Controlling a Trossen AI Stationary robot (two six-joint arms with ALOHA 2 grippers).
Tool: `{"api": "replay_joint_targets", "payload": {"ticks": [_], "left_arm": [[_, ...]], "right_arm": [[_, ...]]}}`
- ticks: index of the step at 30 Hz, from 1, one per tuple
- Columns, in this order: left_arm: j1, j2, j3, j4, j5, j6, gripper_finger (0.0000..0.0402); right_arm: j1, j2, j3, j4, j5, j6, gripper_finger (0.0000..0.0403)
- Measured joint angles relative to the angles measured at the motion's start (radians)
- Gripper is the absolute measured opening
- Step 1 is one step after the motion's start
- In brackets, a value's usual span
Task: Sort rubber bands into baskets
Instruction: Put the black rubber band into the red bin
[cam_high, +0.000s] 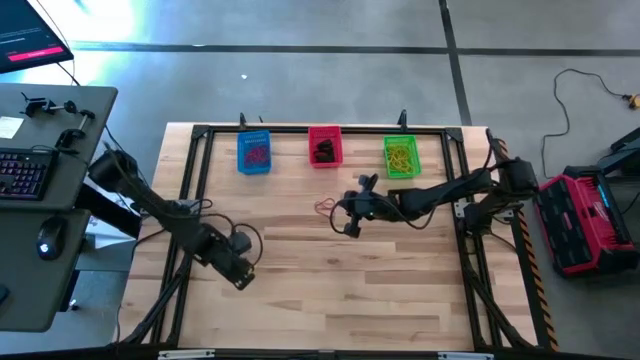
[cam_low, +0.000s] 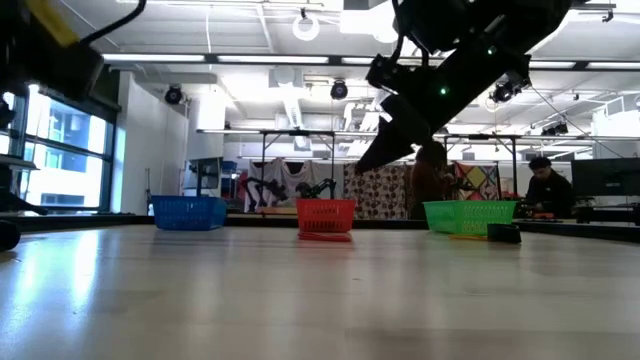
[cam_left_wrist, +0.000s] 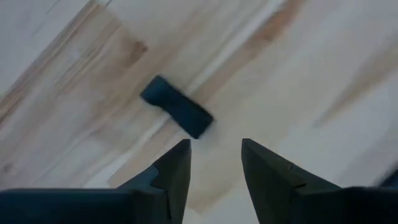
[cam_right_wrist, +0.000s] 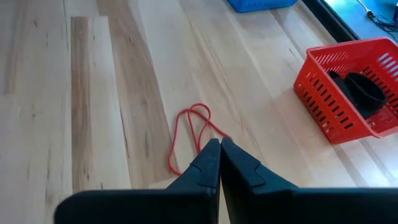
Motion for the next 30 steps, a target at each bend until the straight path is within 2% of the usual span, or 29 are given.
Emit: {"api": "replay_joint_targets", "payload": {"ticks": [10,17,23,30], "left_arm": [[0.009,0.144,0.0,-0.001,0.001,-0.05,0.0186],[0.01,0.185,0.0,0.004,-0.018,-0.04,0.0188],[0.01,0.203,0.0,0.024,-0.049,-0.015,0.0161],[0.009,0.222,0.0,0.069,-0.051,0.067,0.0085]], "right_arm": [[0.0,0.094,0.0,0.038,0.0,-0.003,0.0],[0.0,0.107,0.0,0.049,0.001,-0.001,0.0],[0.0,0.107,0.0,0.06,0.001,-0.022,0.0],[0.001,0.107,0.0,0.067,0.001,-0.023,0.0]]}}
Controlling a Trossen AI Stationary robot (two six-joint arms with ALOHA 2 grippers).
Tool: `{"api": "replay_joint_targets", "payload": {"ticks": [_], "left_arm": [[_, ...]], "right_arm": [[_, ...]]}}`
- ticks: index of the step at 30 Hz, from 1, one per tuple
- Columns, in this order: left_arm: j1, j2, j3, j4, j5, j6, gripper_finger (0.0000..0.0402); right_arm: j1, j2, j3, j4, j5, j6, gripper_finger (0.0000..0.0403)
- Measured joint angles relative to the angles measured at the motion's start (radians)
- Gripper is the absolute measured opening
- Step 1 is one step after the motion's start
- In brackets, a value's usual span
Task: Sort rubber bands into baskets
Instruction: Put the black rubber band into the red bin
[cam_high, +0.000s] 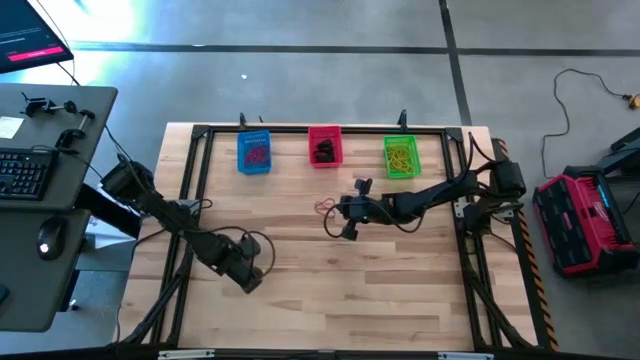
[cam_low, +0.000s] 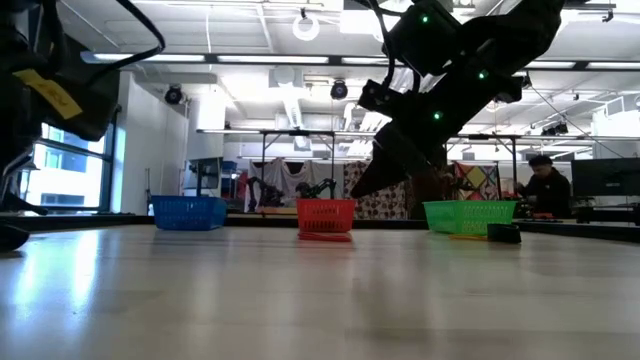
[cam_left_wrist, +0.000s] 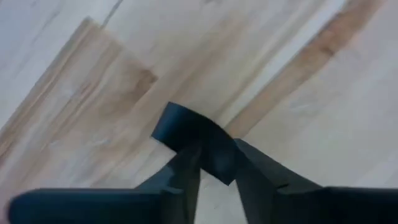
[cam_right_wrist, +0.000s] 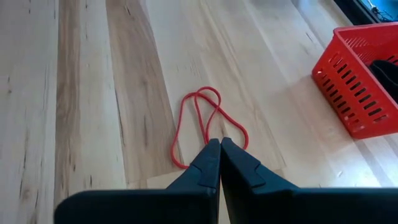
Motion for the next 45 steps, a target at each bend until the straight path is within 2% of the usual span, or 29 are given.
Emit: {"api": "replay_joint_targets", "payload": {"ticks": [6,15,19,24,32,39,45], "left_arm": [[0.0,-0.001,0.0,0.018,0.0,0.118,0.0009],[-0.009,-0.036,0.0,0.023,0.021,0.217,0.0001],[-0.033,-0.036,0.0,0.052,0.05,0.278,0.0015],[-0.076,-0.036,0.001,0.062,0.044,0.357,0.006],[-0.13,-0.036,0.001,0.056,-0.067,0.391,0.0129],[-0.178,-0.036,0.001,0.026,-0.129,0.453,0.0138],[-0.185,-0.036,0.001,-0.055,-0.161,0.414,0.0138]], "right_arm": [[0.0,0.0,0.0,0.0,0.0,-0.001,0.0],[0.0,0.0,0.0,-0.001,0.0,0.031,0.0],[0.0,0.0,0.0,-0.002,0.0,0.044,0.0],[0.0,0.0,0.0,-0.002,-0.005,0.05,0.0],[0.0,0.0,0.0,-0.002,-0.006,0.023,0.0],[0.0,0.0,0.0,-0.002,-0.007,0.013,0.0],[0.0,0.0,0.0,-0.002,-0.008,0.016,0.0]]}}
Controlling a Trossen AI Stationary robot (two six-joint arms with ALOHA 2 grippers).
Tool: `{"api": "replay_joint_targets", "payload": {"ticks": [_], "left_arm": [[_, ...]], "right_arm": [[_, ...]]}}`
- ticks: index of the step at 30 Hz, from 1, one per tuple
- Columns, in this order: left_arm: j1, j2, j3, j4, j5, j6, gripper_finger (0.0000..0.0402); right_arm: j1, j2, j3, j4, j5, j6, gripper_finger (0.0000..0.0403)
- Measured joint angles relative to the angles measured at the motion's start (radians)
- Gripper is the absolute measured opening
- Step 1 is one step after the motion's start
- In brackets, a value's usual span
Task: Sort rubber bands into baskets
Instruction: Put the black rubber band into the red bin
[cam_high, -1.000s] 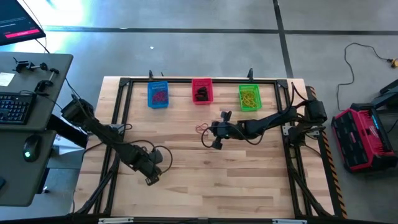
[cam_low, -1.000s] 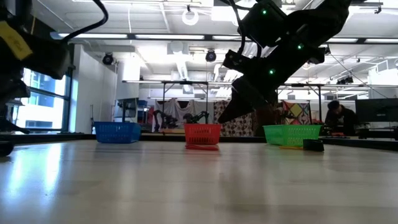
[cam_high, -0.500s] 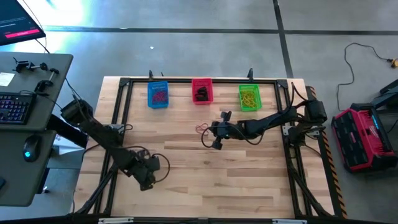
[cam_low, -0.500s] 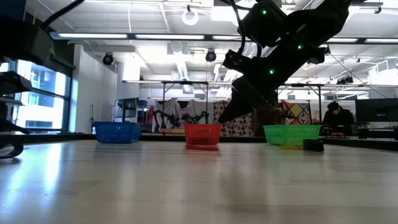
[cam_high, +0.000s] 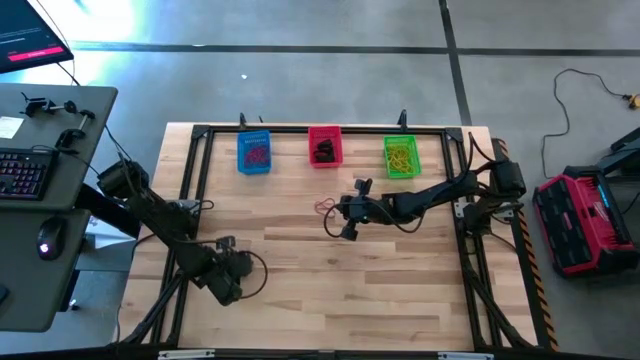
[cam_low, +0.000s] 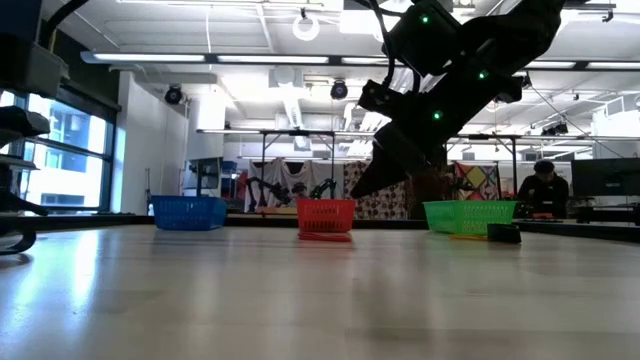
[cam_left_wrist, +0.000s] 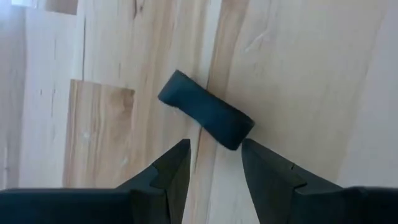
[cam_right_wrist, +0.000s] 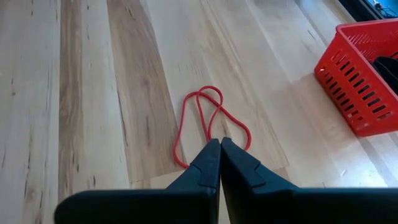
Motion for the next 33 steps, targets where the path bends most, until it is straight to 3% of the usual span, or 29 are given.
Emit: {"api": "replay_joint_targets", "payload": {"ticks": [19,23,29,33], "left_arm": [[0.0,0.054,0.0,0.041,-0.031,0.04,0.0122],[0.001,0.056,0.002,0.033,-0.024,0.028,0.0091],[0.014,0.054,0.054,-0.012,-0.012,0.038,0.0011],[0.052,0.03,0.061,-0.021,-0.042,0.048,0.0008]], "right_arm": [[0.0,0.0,0.0,0.001,0.0,0.0,0.0],[0.0,0.0,0.0,0.001,0.0,0.0,0.0],[0.0,0.0,0.0,-0.001,0.0,0.0,0.0],[0.0,0.0,0.0,-0.004,0.0,0.007,0.0]]}}
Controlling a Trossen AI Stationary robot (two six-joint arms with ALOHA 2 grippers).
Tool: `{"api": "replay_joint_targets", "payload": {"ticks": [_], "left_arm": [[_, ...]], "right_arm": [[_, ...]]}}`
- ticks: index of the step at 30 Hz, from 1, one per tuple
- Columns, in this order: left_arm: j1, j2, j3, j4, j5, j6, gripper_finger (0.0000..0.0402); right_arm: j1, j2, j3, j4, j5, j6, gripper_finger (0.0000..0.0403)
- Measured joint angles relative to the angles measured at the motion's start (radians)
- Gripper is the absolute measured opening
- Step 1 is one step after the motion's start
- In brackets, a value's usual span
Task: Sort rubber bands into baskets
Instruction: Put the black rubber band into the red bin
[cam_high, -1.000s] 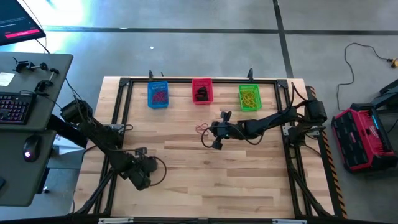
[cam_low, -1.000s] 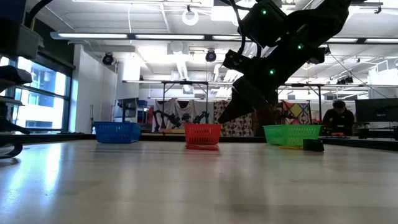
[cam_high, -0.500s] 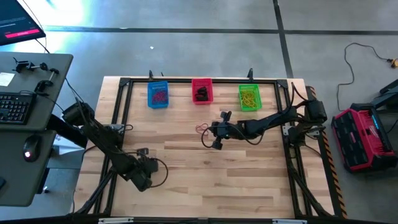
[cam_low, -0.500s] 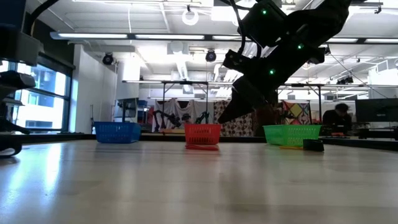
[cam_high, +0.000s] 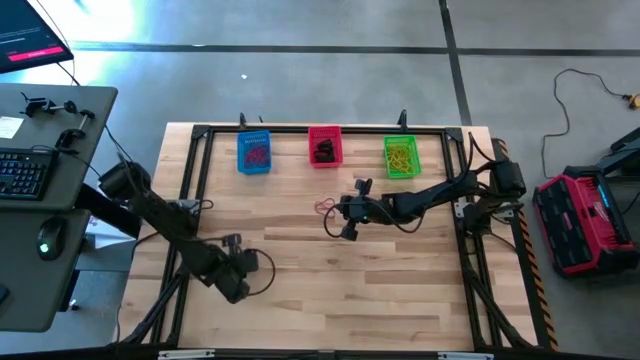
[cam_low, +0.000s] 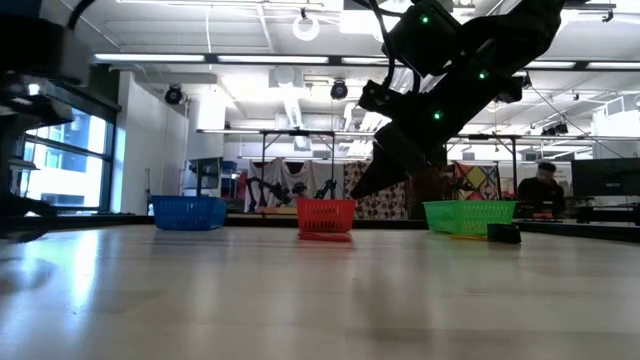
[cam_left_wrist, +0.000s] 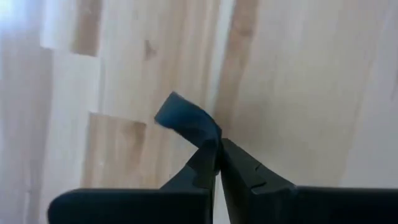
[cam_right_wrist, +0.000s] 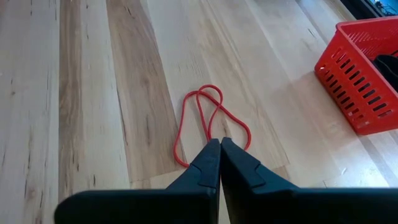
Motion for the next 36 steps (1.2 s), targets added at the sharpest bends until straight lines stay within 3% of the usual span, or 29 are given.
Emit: {"api": "replay_joint_targets", "payload": {"ticks": [8,14,20,24,30,36], "left_arm": [[0.216,-0.067,0.0,0.039,-0.081,0.221,0.0002],[0.455,-0.085,-0.004,0.242,-0.092,0.478,0.0001],[0.669,-0.085,-0.003,0.454,-0.01,0.707,0.0001],[0.813,-0.085,0.017,0.538,0.058,0.771,0.0001],[0.996,-0.061,0.137,0.5,0.122,0.919,0.0001],[1.162,0.07,0.329,0.404,0.206,1.023,0.0001]], "right_arm": [[0.021,0.0,0.0,0.008,0.0,0.012,0.0],[0.051,-0.001,0.0,0.047,0.0,0.008,0.0],[0.075,-0.001,0.0,0.048,0.001,0.008,0.0],[0.092,-0.001,0.0,0.043,0.023,0.008,0.0],[0.099,-0.001,0.0,0.044,0.027,0.009,0.0],[0.099,-0.001,0.0,0.044,0.029,0.027,0.0]]}}
